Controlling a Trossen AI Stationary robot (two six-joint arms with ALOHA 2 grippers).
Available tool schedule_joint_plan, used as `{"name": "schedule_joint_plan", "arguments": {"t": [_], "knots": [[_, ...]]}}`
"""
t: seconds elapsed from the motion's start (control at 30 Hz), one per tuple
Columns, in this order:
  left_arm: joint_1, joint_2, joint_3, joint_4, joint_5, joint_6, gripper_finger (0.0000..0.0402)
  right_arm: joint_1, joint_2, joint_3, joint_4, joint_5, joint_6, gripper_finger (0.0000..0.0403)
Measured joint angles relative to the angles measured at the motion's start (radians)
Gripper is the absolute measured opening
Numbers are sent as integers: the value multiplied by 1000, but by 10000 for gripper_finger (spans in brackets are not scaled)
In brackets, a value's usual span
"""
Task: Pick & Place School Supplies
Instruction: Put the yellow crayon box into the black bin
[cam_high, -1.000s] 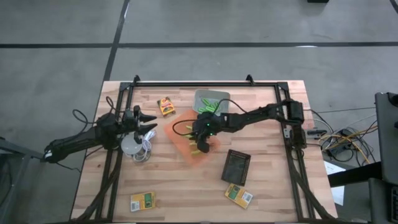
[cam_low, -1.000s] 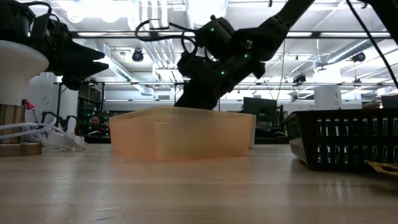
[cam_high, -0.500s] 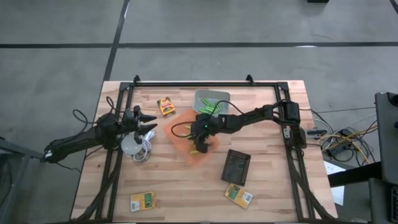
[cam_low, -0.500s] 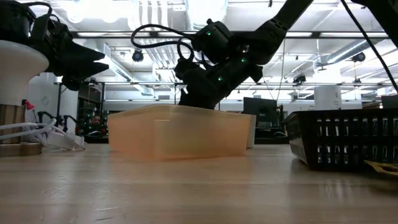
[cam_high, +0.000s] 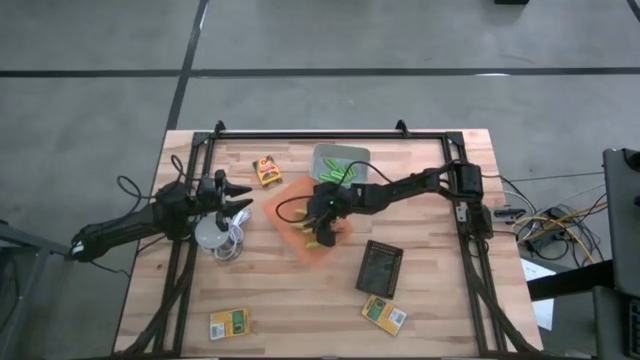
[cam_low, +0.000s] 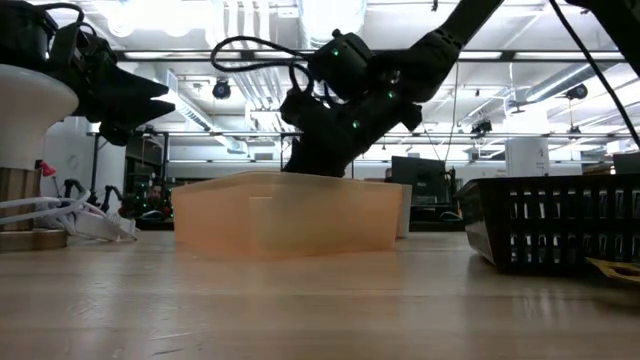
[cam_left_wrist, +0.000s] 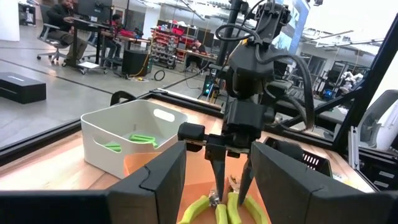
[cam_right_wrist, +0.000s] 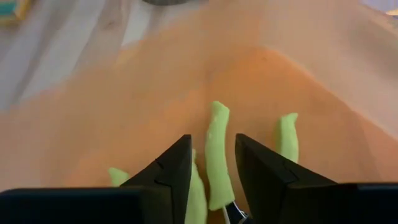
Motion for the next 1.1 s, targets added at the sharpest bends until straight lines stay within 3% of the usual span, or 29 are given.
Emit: {"name": "schedule_joint_plan", "arguments": {"t": [0.47,0.7,0.87,1.1], "knots": [[0,0,0,-1,0,0,188,-3,-406,5,99,-28,-17,129],[0,0,0,-2,0,0,188,7,-605,-50,-69,-46,-73,130],[0,0,0,-2,0,0,188,19,-751,-152,-178,-4,-61,130],[0,0,0,-2,0,0,188,29,-977,-360,-132,96,37,130]]}}
